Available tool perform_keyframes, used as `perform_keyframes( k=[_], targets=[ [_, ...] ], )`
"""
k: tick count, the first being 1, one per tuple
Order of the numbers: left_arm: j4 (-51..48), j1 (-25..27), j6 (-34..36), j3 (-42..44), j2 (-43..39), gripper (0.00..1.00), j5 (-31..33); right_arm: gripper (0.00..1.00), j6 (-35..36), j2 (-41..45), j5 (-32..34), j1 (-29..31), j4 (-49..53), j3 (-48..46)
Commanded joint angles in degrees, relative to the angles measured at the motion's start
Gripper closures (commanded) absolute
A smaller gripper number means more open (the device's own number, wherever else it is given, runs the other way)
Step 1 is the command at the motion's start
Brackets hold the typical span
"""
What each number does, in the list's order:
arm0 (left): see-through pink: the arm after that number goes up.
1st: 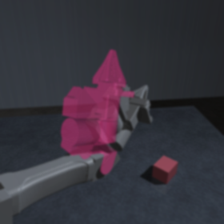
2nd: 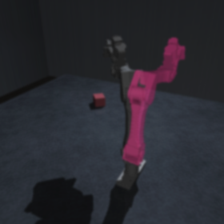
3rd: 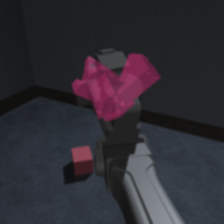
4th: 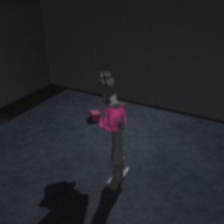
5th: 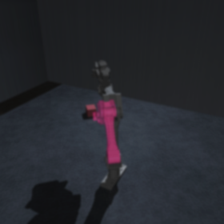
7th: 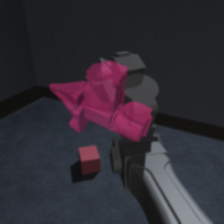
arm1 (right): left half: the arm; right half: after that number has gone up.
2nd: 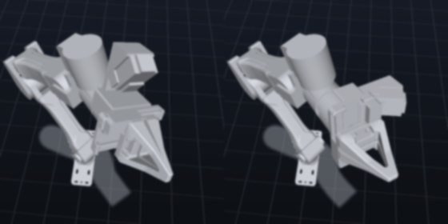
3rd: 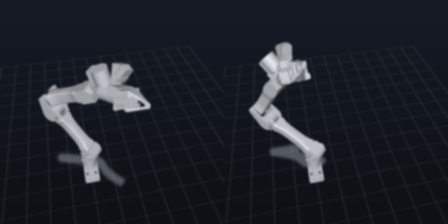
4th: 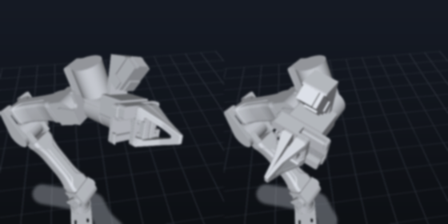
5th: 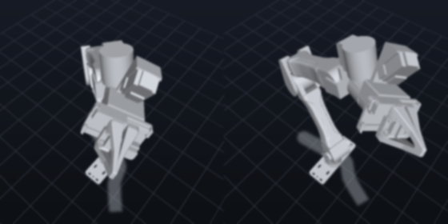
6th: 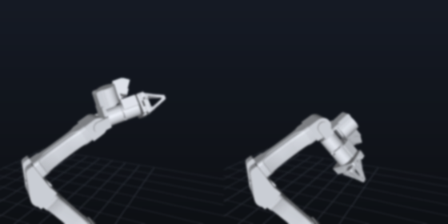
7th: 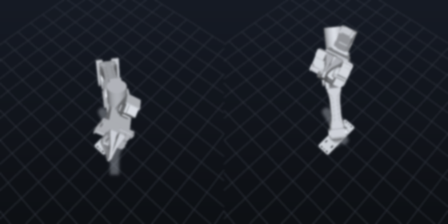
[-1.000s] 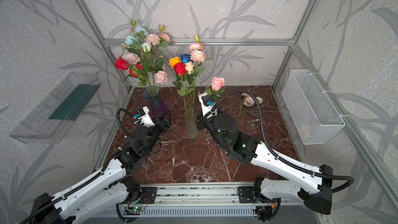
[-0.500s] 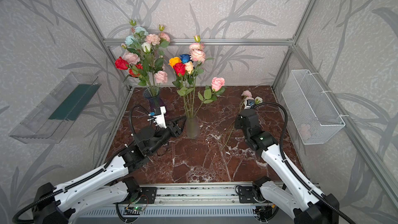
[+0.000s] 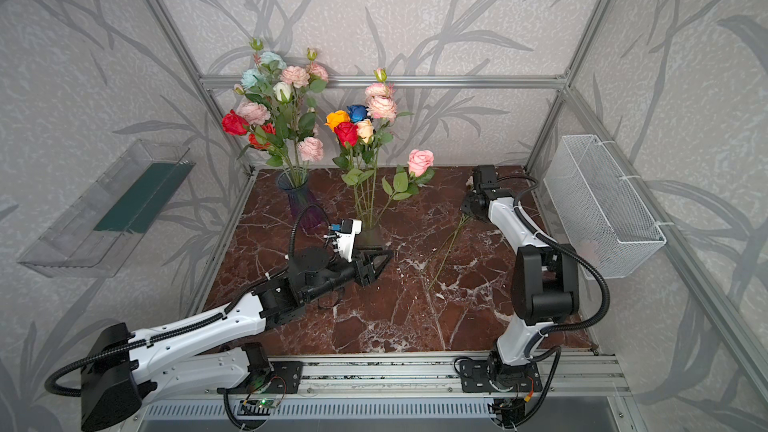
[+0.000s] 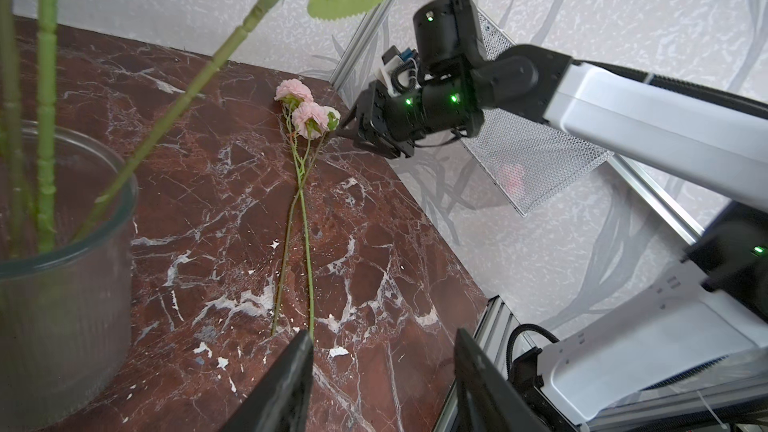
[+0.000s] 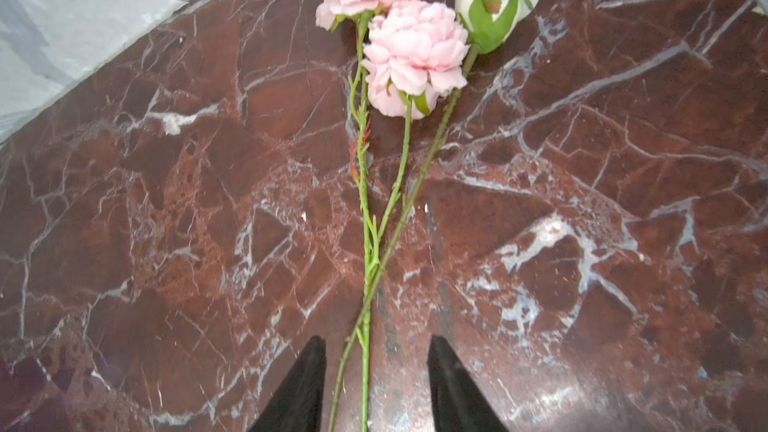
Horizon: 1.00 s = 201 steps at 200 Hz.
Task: Arrange the flowers into the vase
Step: 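Grasp the white rose stem in the pile with the right gripper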
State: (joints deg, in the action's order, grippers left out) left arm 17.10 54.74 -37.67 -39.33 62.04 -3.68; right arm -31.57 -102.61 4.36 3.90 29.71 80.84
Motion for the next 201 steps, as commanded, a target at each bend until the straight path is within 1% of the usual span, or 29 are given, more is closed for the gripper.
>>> perform_keyframes(
  k=[1,15,25,54,103,128,172,191,201],
  targets=[
    [-0.23,0.54,0.6,-1.67,-1.17,0.45,-0.3,0.57,-1.25,-6.69,-1.34,-1.14,8.54,7.68],
    [-0.32,0.63,1.01,-1.63,-1.54,0.45,0.23,0.58,-0.99,-10.91,-2.96,-2.28,12.78,12.11],
    [-0.38,0.63,1.19,-1.58,-1.85,0.45,0.51,0.58,-0.43,-12.81,-3.72,-2.65,13.58,13.51],
    [-0.42,0.71,1.44,-1.52,-2.74,0.45,0.94,0.58,-0.55,-16.21,-5.7,-2.85,13.22,14.5],
    [-0.36,0.72,1.99,-1.27,-3.33,0.45,1.83,0.58,-1.03,-19.57,-5.37,-3.19,13.44,15.52],
    [-0.31,0.72,1.89,-1.19,-3.02,0.45,1.83,0.59,-0.71,-21.89,-5.85,-3.15,14.19,17.35],
    [-0.23,0.72,1.9,-1.19,-2.62,0.45,1.75,0.68,-0.84,-24.38,-6.24,-3.63,15.3,19.27],
    [-0.23,0.72,1.89,-1.14,-2.67,0.45,1.87,0.74,-0.94,-24.66,-6.72,-3.88,14.94,18.56],
    [-0.23,0.72,1.98,-1.16,-2.71,0.45,1.84,0.81,-1.11,-24.42,-7.05,-3.9,14.29,17.7]
  ],
)
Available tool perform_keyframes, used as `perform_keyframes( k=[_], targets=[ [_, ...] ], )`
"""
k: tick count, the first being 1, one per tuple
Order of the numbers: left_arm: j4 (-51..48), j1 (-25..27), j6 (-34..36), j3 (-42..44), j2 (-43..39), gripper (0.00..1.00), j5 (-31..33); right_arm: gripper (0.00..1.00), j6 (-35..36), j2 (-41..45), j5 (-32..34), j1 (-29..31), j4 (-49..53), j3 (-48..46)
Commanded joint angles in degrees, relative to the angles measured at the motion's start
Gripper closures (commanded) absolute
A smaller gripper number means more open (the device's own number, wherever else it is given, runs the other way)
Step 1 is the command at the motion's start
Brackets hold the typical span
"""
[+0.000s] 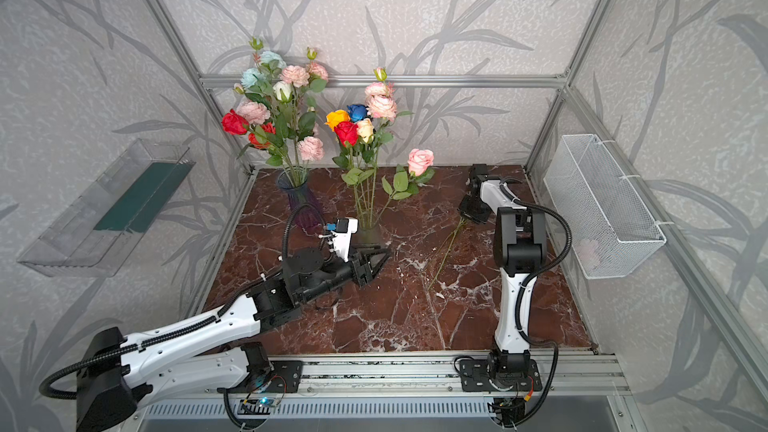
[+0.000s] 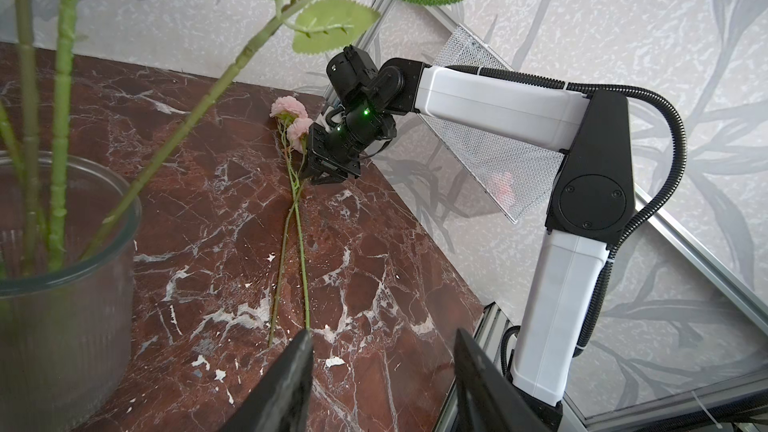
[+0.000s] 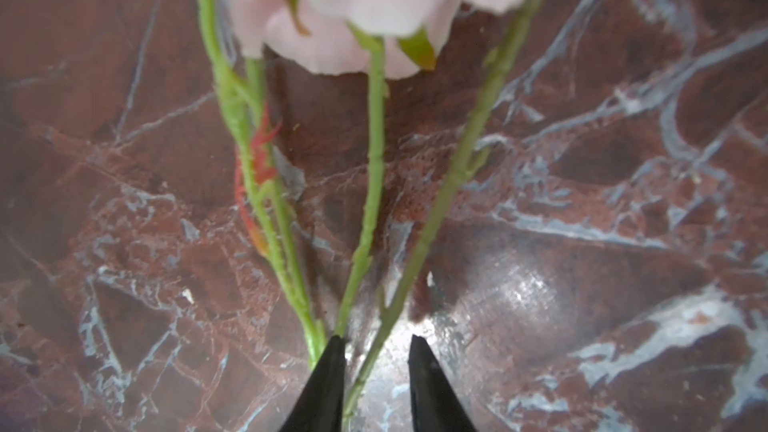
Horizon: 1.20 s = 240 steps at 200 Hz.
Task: Arrange the flowers into the vase
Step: 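Grasp the white rose stem in the pile with the right gripper, then lift the white rose and carry it over the glass cylinder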
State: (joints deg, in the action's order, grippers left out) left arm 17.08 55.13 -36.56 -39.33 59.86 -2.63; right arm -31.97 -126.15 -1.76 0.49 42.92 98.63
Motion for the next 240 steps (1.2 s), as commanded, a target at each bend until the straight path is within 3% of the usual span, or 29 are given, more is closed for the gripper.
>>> perform_keyframes(
  k=[1,26,57,130,163,187,205,240],
  targets=[
    [-0.21,0.32,0.82,-1.17,-0.57,0.45,0.83,0.81,-0.72,-0.88,-0.93,-0.49,1.09,-0.1],
    [-0.21,0.32,0.81,-1.16,-0.73,0.45,1.06,0.91,-1.55,1.21,-1.6,-0.76,-1.71,-3.42],
    [-0.23,0.32,1.0,-1.19,-0.71,0.45,1.14,0.96,-2.27,4.78,-2.28,-0.84,-3.88,-5.74],
    [-0.21,0.33,1.56,-1.09,-1.12,0.45,1.49,1.0,-3.89,17.47,-5.09,-0.76,-9.2,-11.95],
    [-0.49,0.24,2.69,-1.01,-2.46,0.45,2.92,1.0,-9.07,30.2,-11.09,-0.44,-20.06,-23.04],
    [-0.93,0.24,5.02,-0.43,-4.64,0.43,7.28,1.0,-11.01,43.07,-11.26,2.33,-26.51,-31.24],
    [-0.78,0.17,7.48,0.53,-7.58,0.4,12.8,1.0,-8.71,51.99,-6.85,6.79,-26.6,-33.77],
    [1.47,0.06,11.85,4.23,-12.55,0.32,30.18,1.0,-4.88,67.31,3.76,18.76,-26.79,-36.77]
  ],
)
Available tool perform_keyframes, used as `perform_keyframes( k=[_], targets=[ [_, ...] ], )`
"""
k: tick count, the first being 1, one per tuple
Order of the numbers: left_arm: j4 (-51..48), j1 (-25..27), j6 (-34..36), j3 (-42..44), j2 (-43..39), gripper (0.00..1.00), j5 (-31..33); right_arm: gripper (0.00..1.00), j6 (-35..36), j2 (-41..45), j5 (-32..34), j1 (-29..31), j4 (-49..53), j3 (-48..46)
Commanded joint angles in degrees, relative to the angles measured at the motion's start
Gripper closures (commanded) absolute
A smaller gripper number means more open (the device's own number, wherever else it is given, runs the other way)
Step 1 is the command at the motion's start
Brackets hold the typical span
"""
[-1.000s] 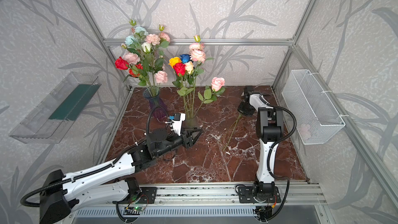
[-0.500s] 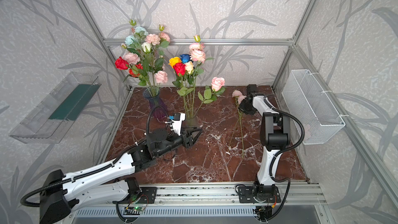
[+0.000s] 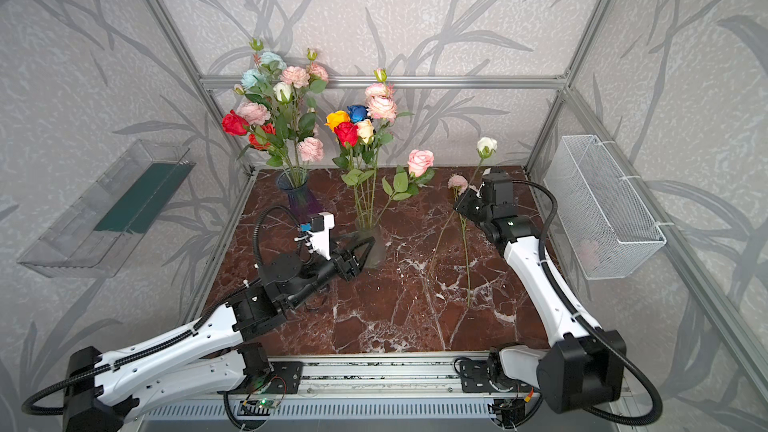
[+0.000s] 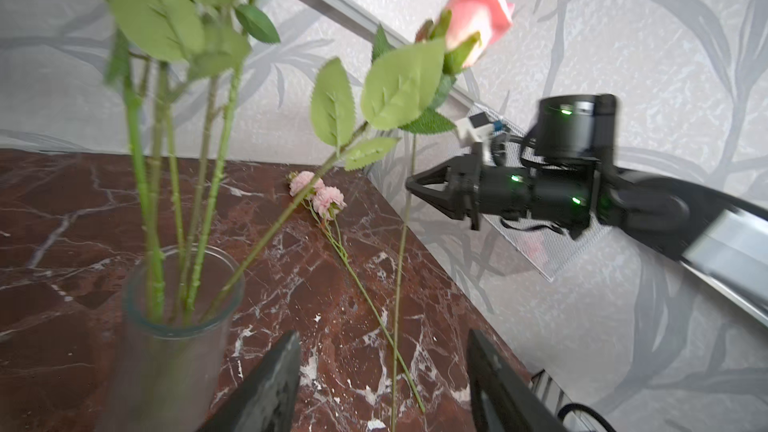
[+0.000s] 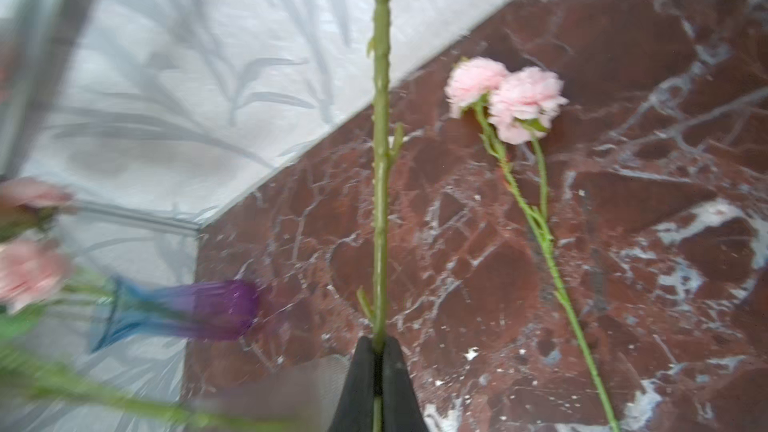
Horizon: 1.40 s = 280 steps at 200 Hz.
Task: Arrange the flowers into the vase
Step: 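Lift the white rose and carry it over the glass cylinder, then lower the white rose stem into the glass cylinder with the right gripper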
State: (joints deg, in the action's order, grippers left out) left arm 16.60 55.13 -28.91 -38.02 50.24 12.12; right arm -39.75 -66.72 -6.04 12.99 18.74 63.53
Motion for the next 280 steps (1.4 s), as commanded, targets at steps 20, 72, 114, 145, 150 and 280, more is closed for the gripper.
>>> perform_keyframes(
  k=[20,72,114,145,150,280],
  targets=[
    [8.46,-0.19,7.04,6.91,-5.28,0.29,24.16,1.0,6.95,14.4,14.45,14.29,-4.66,-3.52],
    [18.76,-2.38,13.87,10.78,-8.75,0.26,32.85,1.0,16.17,18.73,20.25,31.0,-12.58,-1.42],
    [12.92,-10.15,6.2,9.53,-9.2,0.26,28.57,1.0,22.02,6.69,17.8,36.77,-20.32,8.65],
    [11.31,-14.69,2.33,9.54,-9.02,0.26,27.3,1.0,24.29,-1.52,18.04,37.2,-25.95,16.36],
    [11.14,-15.04,2.05,9.46,-9.15,0.26,27.18,1.0,24.89,-2.58,18.54,37.2,-27.23,17.12],
    [8.1,-16.45,-2.73,8.16,-8.96,0.27,20.45,1.0,28.0,-17.04,22.64,34.03,-35.08,22.33]
  ],
)
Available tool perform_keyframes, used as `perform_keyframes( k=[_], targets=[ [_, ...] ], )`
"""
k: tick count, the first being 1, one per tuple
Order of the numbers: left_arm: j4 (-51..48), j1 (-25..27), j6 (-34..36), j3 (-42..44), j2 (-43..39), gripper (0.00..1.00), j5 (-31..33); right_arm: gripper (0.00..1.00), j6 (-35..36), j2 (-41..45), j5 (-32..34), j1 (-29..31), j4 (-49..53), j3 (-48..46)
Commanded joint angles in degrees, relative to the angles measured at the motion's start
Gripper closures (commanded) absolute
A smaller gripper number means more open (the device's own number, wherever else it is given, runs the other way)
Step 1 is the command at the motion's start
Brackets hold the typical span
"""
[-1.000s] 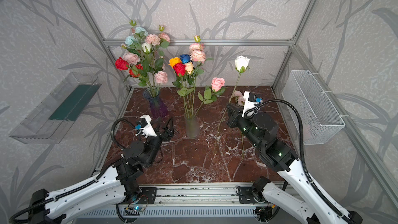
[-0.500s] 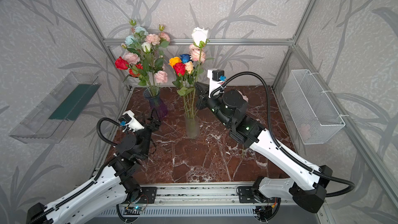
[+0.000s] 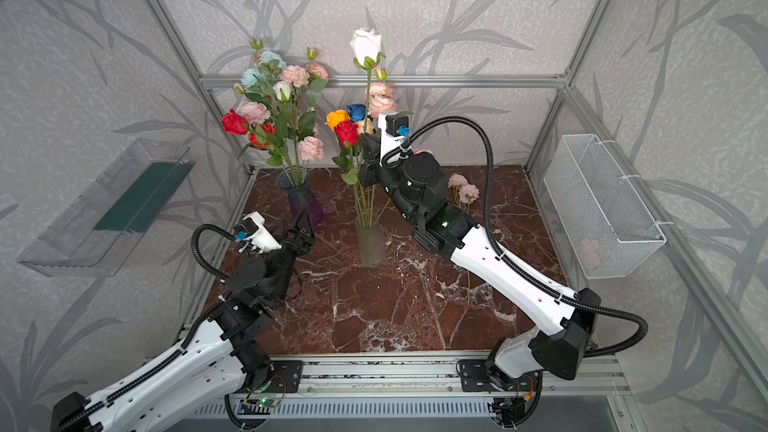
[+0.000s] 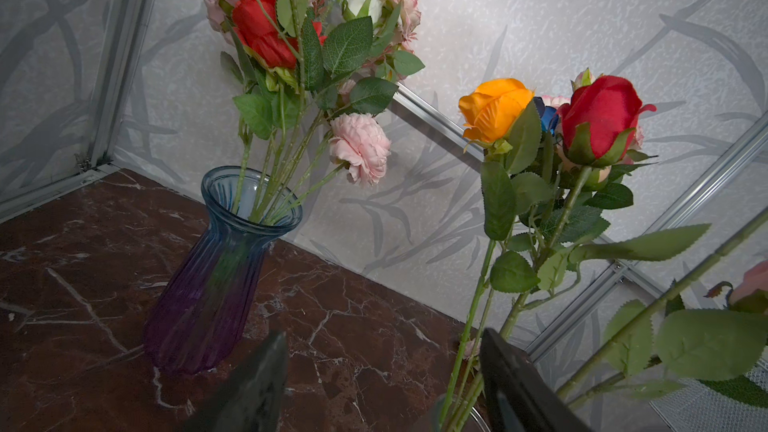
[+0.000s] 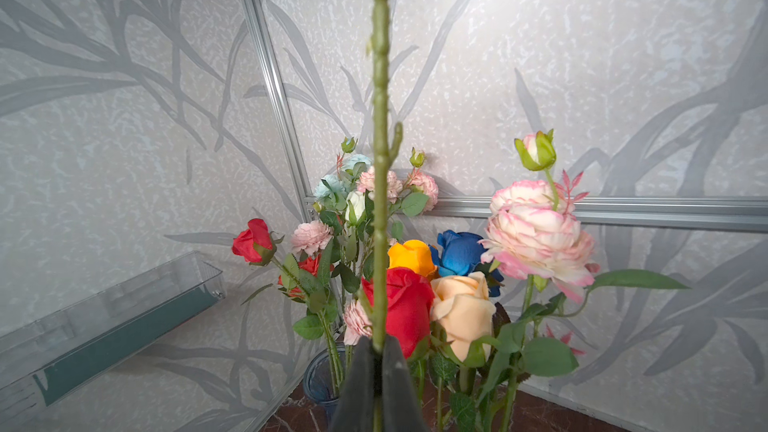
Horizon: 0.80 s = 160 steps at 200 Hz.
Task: Arrange the flowers into the vase
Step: 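Lower the white rose stem into the glass cylinder with the right gripper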
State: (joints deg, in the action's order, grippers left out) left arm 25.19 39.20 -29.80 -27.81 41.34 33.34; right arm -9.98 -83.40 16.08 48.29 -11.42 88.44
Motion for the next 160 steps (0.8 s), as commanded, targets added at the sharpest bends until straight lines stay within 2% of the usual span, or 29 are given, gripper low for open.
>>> perform_keyframes(
  k=[1,49,79,123,147,160],
  targets=[
    [-0.49,-0.48,-1.84,-2.06,-0.05,0.27,-0.8,1.0,-1.79,-0.36,0.48,-1.27,-5.01,-2.71],
    [-0.6,-0.7,-2.37,-2.07,0.39,0.27,-1.18,1.0,-3.84,0.38,-0.38,-1.71,-4.56,-9.2],
    [-1.0,-0.94,-3.15,-2.16,1.01,0.27,-2.16,1.0,-5.04,0.43,-0.58,-1.72,-0.67,-11.43],
    [-1.21,-1.36,-3.81,-2.19,1.54,0.27,-2.59,0.83,-5.51,1.57,-1.39,-1.32,1.7,-14.83],
    [-1.28,-1.48,-4.23,-2.25,2.03,0.27,-3.02,0.7,-2.41,1.22,6.97,1.78,8.64,-12.17],
    [-1.38,-1.51,-4.54,-2.25,2.31,0.27,-3.31,0.68,-0.11,1.13,9.92,3.43,11.66,-10.58]
  ],
)
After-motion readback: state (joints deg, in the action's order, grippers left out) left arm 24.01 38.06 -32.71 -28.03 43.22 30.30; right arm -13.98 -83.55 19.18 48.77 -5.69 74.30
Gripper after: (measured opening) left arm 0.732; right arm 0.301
